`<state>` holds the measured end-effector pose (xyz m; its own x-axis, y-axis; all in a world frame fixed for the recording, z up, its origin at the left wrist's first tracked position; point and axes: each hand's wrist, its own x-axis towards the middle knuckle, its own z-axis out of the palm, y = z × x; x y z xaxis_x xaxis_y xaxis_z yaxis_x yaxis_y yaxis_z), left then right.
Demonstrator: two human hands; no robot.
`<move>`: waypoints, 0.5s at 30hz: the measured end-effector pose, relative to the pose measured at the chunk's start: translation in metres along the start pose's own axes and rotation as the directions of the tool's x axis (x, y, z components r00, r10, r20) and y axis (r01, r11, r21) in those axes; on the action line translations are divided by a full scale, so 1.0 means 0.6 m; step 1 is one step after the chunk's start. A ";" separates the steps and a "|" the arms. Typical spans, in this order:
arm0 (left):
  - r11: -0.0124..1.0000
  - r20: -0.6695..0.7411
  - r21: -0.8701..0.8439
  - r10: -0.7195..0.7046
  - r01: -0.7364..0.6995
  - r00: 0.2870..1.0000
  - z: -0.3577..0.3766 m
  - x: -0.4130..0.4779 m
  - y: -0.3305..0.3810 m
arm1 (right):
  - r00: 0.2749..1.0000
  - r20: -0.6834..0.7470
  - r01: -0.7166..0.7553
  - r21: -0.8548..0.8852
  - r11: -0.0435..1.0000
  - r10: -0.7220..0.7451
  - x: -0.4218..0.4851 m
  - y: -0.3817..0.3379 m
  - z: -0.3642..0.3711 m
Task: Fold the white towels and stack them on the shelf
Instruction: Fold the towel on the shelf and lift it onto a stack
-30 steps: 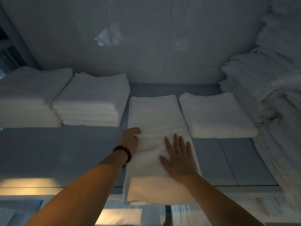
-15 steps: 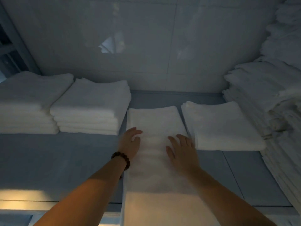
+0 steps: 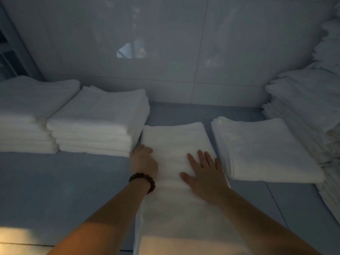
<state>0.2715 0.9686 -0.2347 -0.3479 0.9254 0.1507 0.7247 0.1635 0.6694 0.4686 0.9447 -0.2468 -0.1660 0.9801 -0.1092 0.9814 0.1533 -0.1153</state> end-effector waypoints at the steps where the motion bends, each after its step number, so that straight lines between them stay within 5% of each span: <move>1: 0.988 -0.009 0.125 0.097 -0.095 0.995 0.000 -0.003 0.004 | 0.999 -0.036 -0.005 -0.005 1.000 0.005 0.006 -0.001 -0.007; 4: 0.863 0.180 0.350 0.318 -0.363 0.931 0.020 -0.017 0.020 | 0.972 -0.226 0.052 -0.048 0.997 -0.061 0.039 -0.007 -0.023; 8: 0.811 0.427 0.421 0.217 -0.406 0.878 0.065 -0.035 0.004 | 0.988 -0.074 0.135 -0.001 0.991 -0.135 0.075 -0.020 -0.004; 15: 0.729 0.494 0.439 0.293 -0.525 0.819 0.058 0.018 0.008 | 0.982 0.028 -0.188 0.013 0.982 0.187 0.095 -0.037 -0.007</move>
<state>0.2919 0.9914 -0.2547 0.2210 0.9745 -0.0397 0.9722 -0.2168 0.0889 0.4375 0.9975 -0.2464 0.0183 0.9876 -0.1562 0.9938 -0.0350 -0.1051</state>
